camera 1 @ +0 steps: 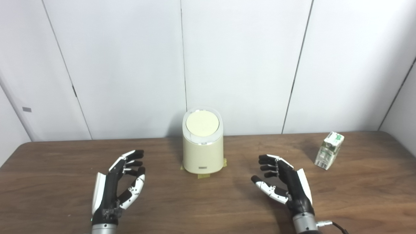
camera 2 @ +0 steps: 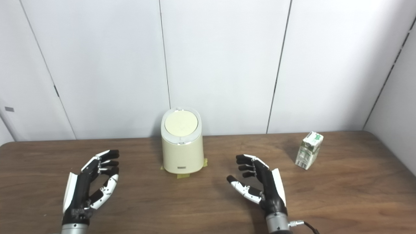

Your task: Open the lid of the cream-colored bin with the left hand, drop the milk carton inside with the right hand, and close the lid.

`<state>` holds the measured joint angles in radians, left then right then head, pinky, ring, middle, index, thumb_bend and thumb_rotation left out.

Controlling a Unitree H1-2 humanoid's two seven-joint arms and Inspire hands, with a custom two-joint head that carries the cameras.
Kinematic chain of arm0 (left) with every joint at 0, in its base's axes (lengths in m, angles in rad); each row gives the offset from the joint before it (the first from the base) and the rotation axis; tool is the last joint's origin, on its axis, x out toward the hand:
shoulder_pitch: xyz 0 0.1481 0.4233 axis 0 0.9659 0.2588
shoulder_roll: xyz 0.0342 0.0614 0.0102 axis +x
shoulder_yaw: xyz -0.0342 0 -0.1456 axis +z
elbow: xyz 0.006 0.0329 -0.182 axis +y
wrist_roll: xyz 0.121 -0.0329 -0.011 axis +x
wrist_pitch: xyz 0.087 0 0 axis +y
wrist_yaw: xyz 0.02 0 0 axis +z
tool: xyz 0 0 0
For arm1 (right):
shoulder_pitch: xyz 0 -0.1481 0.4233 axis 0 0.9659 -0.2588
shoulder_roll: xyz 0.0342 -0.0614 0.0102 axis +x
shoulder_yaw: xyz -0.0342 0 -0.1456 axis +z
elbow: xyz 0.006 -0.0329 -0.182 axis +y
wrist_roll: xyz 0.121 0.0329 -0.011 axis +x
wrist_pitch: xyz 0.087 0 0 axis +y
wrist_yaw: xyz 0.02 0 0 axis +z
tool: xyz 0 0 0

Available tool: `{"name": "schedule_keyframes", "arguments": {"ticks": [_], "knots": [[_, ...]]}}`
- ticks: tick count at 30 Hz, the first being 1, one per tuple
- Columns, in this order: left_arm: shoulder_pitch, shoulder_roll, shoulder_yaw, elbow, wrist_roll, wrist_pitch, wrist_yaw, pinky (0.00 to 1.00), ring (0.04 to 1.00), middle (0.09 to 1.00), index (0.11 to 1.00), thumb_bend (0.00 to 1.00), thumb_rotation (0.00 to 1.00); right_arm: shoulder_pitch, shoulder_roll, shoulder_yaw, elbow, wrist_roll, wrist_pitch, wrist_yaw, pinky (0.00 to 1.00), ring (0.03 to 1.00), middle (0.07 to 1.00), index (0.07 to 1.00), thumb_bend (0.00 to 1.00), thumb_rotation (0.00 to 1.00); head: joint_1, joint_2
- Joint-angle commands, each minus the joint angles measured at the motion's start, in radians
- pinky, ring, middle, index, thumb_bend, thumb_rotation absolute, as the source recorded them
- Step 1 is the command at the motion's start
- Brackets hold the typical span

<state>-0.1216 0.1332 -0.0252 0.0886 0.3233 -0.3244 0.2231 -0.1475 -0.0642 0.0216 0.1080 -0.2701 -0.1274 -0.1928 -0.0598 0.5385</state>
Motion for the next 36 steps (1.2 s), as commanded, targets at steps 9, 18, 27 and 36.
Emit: {"name": "schedule_keyframes", "arguments": {"ticks": [9,18,27,36], "knots": [[0.053,-0.011,-0.007,0.051,0.015,-0.008,0.004,0.58,0.696,0.744,0.744,0.24,0.28,0.009,-0.014,-0.001,0.013,-0.005,-0.039,-0.001,0.59,0.66,0.687,0.674,0.32,0.18,-0.002,0.002],[0.053,-0.009,-0.008,0.038,0.004,-0.007,-0.005,0.59,0.701,0.749,0.749,0.25,0.29,0.01,-0.016,0.0,0.004,-0.006,-0.033,0.003,0.59,0.659,0.684,0.674,0.32,0.22,0.003,0.01],[0.035,-0.022,-0.01,-0.034,-0.044,0.022,-0.048,0.67,0.758,0.788,0.772,0.34,0.5,0.016,-0.015,0.0,-0.026,-0.012,-0.008,0.011,0.59,0.665,0.691,0.676,0.33,0.22,-0.003,0.03],[-0.067,-0.06,-0.012,-0.085,-0.024,0.107,-0.06,0.74,0.827,0.85,0.822,0.52,0.46,0.015,-0.014,-0.004,-0.018,-0.009,-0.016,0.007,0.57,0.656,0.685,0.672,0.33,0.2,0.0,0.026]]}}
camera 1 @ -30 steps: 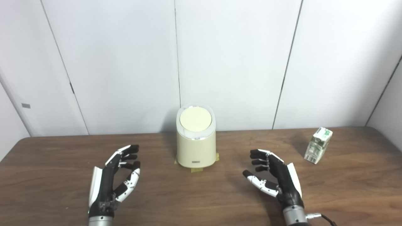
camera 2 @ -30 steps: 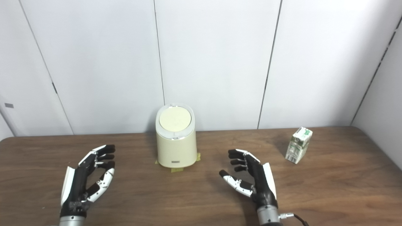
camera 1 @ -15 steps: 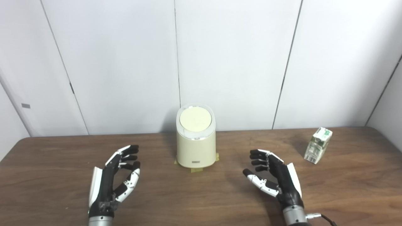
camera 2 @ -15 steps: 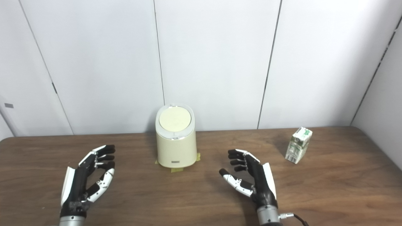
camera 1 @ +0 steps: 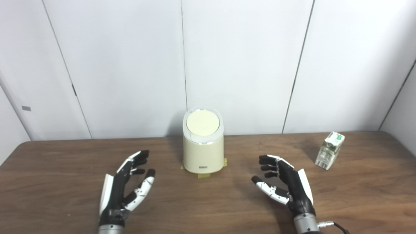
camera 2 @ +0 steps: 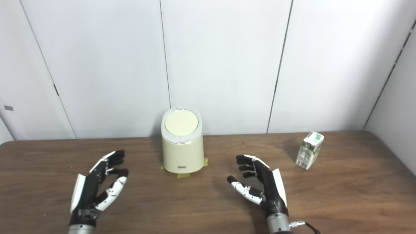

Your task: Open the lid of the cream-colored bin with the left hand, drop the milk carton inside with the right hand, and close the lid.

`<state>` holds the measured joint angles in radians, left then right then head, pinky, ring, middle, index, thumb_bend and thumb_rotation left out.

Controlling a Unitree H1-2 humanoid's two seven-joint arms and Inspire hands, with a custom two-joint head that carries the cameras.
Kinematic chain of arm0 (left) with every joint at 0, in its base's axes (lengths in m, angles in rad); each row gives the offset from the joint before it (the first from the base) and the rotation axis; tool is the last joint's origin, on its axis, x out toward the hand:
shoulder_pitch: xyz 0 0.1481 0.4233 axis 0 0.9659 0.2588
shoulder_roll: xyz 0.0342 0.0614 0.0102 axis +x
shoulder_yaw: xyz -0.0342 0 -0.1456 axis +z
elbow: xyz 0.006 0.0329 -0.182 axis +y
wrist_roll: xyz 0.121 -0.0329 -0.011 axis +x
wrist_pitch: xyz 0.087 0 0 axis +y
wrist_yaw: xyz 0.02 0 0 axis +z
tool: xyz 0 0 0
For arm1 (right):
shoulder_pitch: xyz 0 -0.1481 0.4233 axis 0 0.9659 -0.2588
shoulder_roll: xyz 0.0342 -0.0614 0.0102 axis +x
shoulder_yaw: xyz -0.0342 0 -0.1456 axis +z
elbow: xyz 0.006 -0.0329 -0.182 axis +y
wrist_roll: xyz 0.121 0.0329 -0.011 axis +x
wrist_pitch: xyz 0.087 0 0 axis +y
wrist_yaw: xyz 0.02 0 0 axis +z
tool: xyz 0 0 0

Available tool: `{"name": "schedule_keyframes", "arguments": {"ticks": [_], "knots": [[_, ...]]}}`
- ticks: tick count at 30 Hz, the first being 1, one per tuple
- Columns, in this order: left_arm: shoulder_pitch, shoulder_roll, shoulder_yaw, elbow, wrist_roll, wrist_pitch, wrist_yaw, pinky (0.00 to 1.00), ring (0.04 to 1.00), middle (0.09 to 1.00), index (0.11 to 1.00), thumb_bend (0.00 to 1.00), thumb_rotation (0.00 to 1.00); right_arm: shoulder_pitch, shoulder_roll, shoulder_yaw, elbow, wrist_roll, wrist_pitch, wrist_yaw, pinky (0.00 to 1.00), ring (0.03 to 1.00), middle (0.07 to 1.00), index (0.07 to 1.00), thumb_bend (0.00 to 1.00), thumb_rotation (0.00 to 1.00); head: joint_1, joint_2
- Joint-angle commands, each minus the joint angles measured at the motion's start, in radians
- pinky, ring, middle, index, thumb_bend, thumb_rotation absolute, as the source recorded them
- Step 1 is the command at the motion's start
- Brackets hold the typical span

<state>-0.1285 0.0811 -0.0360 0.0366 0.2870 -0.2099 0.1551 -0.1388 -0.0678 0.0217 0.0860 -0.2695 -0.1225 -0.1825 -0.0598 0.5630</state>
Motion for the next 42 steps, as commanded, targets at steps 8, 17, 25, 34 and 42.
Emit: {"name": "schedule_keyframes", "arguments": {"ticks": [8,17,25,34,42], "knots": [[-0.225,-0.059,0.006,-0.057,0.106,0.149,0.031,0.87,0.963,0.988,0.956,0.62,0.51,0.006,-0.011,-0.003,0.004,-0.008,-0.01,0.0,0.6,0.677,0.699,0.678,0.33,0.2,0.004,0.001],[-0.397,-0.076,-0.04,-0.028,0.213,0.354,0.028,1.0,1.0,1.0,1.0,0.69,0.51,0.007,-0.018,0.005,0.004,-0.02,-0.015,0.003,0.59,0.66,0.688,0.678,0.32,0.23,0.006,-0.003],[-0.497,-0.087,-0.096,0.015,0.301,0.527,0.015,1.0,1.0,1.0,1.0,0.75,0.42,0.005,-0.024,0.006,0.02,-0.016,-0.033,0.005,0.58,0.657,0.688,0.677,0.32,0.2,0.007,-0.005],[-0.579,-0.095,-0.151,0.117,0.373,0.664,0.014,1.0,1.0,1.0,1.0,0.85,0.3,0.003,-0.037,0.028,0.033,-0.069,-0.046,-0.014,0.57,0.657,0.685,0.675,0.31,0.27,0.0,-0.013],[-0.625,-0.105,-0.177,0.272,0.433,0.67,0.098,1.0,1.0,1.0,1.0,0.81,0.27,0.003,-0.037,0.032,0.038,-0.07,-0.047,-0.023,0.55,0.64,0.675,0.674,0.31,0.23,0.004,-0.019]]}}
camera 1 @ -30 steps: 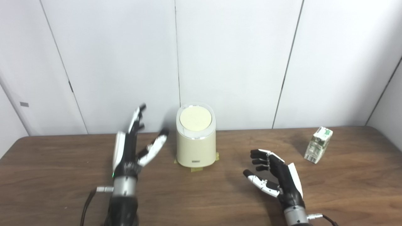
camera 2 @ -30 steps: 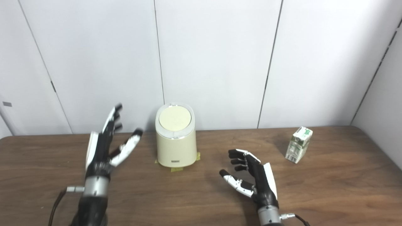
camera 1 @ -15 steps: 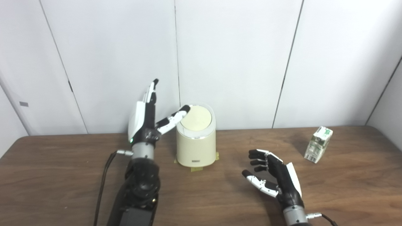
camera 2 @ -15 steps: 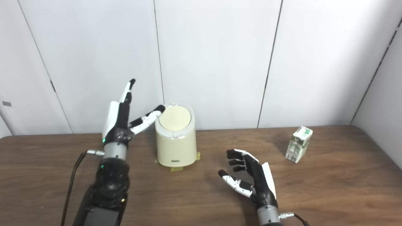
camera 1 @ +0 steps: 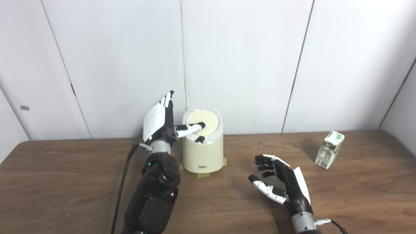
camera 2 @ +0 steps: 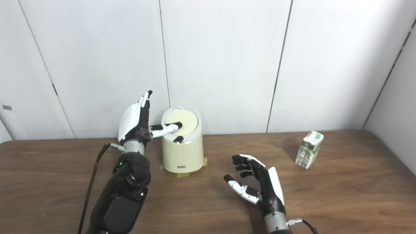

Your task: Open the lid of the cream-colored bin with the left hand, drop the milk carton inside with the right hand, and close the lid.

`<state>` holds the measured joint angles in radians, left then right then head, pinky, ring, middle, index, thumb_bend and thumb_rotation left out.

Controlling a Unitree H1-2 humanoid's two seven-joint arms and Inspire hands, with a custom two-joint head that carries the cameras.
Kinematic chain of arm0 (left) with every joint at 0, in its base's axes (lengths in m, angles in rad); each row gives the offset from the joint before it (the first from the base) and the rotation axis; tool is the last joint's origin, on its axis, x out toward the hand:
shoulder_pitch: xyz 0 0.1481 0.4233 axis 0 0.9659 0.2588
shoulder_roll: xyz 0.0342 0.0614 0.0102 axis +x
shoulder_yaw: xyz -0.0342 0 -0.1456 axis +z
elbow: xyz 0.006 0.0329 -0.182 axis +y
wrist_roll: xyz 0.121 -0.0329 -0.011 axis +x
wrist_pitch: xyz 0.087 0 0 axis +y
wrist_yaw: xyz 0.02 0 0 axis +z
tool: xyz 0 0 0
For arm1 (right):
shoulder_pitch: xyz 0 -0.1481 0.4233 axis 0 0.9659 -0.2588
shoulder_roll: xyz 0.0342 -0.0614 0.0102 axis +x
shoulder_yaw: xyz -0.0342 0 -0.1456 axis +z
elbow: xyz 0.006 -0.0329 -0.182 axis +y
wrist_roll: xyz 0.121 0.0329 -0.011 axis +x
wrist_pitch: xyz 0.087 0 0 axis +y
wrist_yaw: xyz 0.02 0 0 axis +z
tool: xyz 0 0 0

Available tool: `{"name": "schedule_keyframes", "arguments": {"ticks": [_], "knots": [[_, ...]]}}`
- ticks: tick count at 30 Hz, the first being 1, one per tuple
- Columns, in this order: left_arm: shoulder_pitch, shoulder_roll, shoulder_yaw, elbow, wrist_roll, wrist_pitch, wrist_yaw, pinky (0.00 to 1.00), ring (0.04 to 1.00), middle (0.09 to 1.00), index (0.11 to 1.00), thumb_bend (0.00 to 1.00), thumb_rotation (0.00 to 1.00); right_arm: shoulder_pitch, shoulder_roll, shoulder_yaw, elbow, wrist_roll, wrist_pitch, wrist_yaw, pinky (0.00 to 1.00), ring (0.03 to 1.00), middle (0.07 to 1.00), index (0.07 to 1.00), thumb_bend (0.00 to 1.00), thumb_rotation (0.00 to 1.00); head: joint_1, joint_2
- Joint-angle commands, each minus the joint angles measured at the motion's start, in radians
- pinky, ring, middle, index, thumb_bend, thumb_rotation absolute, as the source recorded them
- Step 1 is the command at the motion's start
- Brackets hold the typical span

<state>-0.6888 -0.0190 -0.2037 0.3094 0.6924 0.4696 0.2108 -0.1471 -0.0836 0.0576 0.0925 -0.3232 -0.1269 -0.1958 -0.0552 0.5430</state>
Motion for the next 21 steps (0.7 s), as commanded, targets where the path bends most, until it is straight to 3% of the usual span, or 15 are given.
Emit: {"name": "schedule_keyframes", "arguments": {"ticks": [1,6,13,17,21], "knots": [[-0.068,-0.003,-0.015,0.018,0.031,-0.017,0.056,1.0,1.0,1.0,1.0,0.8,0.25,0.012,-0.021,-0.005,0.034,-0.013,-0.046,-0.009,0.55,0.641,0.677,0.675,0.31,0.23,-0.001,0.001],[-0.084,0.006,-0.035,0.085,0.037,-0.021,0.095,1.0,1.0,1.0,1.0,0.75,0.21,0.015,-0.017,-0.007,0.028,-0.017,-0.031,-0.012,0.55,0.644,0.678,0.677,0.31,0.26,-0.005,0.0],[-0.105,0.014,-0.052,0.155,0.042,-0.017,0.129,1.0,1.0,1.0,1.0,0.68,0.29,0.016,-0.012,-0.002,0.025,-0.02,-0.027,-0.011,0.56,0.645,0.68,0.682,0.31,0.23,-0.012,-0.003],[-0.11,0.017,-0.058,0.183,0.038,-0.022,0.148,1.0,1.0,1.0,1.0,0.69,0.29,0.015,-0.013,0.002,0.028,-0.031,-0.024,-0.013,0.55,0.641,0.679,0.682,0.3,0.24,-0.01,-0.003],[-0.11,0.053,-0.127,0.187,0.122,-0.006,0.162,1.0,1.0,1.0,1.0,0.74,0.3,0.015,-0.01,0.001,0.02,-0.031,-0.007,-0.01,0.56,0.649,0.683,0.68,0.31,0.22,-0.012,-0.004]]}}
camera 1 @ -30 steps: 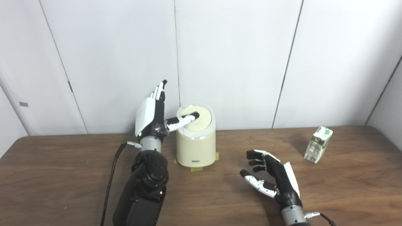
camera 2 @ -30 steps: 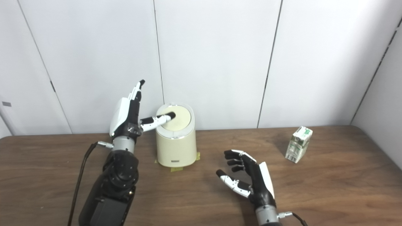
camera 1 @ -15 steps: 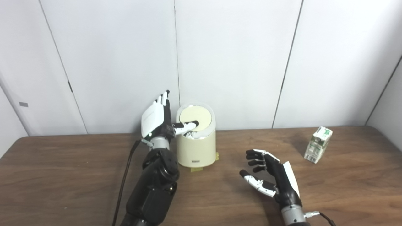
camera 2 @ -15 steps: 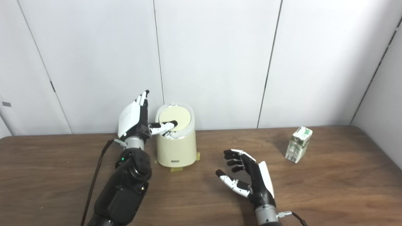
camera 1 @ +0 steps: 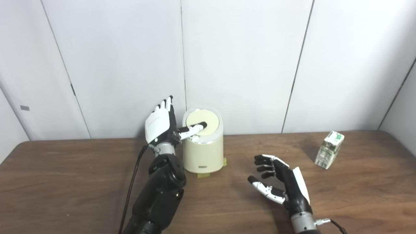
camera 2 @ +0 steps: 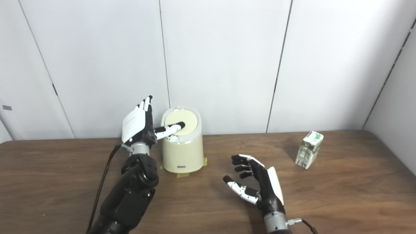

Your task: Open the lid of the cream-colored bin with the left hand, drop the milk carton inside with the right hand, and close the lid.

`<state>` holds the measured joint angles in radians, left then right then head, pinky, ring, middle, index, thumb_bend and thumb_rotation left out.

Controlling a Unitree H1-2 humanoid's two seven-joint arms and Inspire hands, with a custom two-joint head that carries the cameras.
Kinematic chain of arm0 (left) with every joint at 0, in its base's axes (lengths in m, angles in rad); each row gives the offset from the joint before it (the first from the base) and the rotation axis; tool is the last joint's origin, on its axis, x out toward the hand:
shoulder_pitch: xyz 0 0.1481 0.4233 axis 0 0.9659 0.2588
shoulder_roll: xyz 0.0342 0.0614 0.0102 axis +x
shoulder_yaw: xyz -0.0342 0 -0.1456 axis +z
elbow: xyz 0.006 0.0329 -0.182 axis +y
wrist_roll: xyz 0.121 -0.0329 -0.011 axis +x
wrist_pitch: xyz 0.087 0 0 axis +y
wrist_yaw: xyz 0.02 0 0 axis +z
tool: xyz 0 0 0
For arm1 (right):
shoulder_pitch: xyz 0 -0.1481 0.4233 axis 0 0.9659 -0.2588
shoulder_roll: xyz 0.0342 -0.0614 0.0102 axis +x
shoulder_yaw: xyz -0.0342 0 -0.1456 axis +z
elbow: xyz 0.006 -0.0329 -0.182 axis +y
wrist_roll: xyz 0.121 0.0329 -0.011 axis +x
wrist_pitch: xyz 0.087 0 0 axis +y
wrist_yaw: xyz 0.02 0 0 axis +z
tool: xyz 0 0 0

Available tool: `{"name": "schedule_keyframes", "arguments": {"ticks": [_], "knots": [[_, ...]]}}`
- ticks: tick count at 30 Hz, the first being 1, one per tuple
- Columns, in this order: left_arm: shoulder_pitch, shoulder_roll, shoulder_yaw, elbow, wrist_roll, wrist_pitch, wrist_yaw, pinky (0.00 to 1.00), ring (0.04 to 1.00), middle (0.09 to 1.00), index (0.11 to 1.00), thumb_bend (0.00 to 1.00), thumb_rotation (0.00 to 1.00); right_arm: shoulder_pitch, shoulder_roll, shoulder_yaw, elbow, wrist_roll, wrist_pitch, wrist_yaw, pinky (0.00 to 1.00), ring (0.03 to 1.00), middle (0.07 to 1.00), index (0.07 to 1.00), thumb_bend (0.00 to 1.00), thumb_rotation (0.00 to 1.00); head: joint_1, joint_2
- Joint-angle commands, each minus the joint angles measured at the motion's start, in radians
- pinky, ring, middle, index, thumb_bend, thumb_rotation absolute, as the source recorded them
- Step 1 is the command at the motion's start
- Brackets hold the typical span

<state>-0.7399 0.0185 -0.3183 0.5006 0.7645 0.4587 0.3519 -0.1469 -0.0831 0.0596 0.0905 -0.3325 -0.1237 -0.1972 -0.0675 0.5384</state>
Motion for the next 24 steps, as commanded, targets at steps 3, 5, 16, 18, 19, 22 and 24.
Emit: {"name": "schedule_keyframes", "arguments": {"ticks": [3,5,16,18,19,22,24], "knots": [[-0.053,0.039,-0.067,-0.009,0.173,0.011,0.038,1.0,1.0,1.0,1.0,0.86,0.27,0.014,-0.012,-0.004,0.021,-0.011,-0.009,-0.002,0.57,0.654,0.688,0.683,0.31,0.24,0.004,0.003],[-0.049,0.043,-0.078,-0.027,0.255,0.011,0.009,1.0,1.0,1.0,1.0,0.93,0.23,0.013,-0.016,-0.001,0.022,-0.021,-0.011,-0.003,0.56,0.652,0.687,0.684,0.31,0.26,0.004,0.003],[-0.024,0.023,-0.03,-0.082,0.472,0.011,-0.16,1.0,1.0,1.0,1.0,1.0,0.13,0.011,-0.013,0.0,0.022,-0.027,-0.008,-0.006,0.56,0.647,0.681,0.677,0.31,0.25,0.004,0.003],[-0.018,0.023,-0.027,-0.088,0.489,0.011,-0.187,1.0,1.0,1.0,1.0,1.0,0.13,0.012,-0.013,0.001,0.017,-0.028,-0.002,-0.003,0.56,0.648,0.681,0.677,0.31,0.25,0.003,0.005],[-0.014,0.025,-0.029,-0.091,0.494,0.011,-0.194,1.0,1.0,1.0,1.0,1.0,0.13,0.013,-0.013,0.001,0.014,-0.028,0.002,-0.001,0.55,0.647,0.68,0.678,0.31,0.25,0.003,0.006],[-0.002,0.03,-0.041,-0.101,0.494,0.011,-0.202,1.0,1.0,1.0,1.0,1.0,0.13,0.014,-0.017,0.001,0.014,-0.025,0.0,0.003,0.56,0.653,0.687,0.682,0.31,0.25,0.002,0.005],[0.003,0.032,-0.048,-0.105,0.494,0.011,-0.212,1.0,1.0,1.0,1.0,1.0,0.13,0.014,-0.018,0.001,0.016,-0.027,-0.001,0.002,0.56,0.656,0.688,0.68,0.31,0.25,0.002,0.005]]}}
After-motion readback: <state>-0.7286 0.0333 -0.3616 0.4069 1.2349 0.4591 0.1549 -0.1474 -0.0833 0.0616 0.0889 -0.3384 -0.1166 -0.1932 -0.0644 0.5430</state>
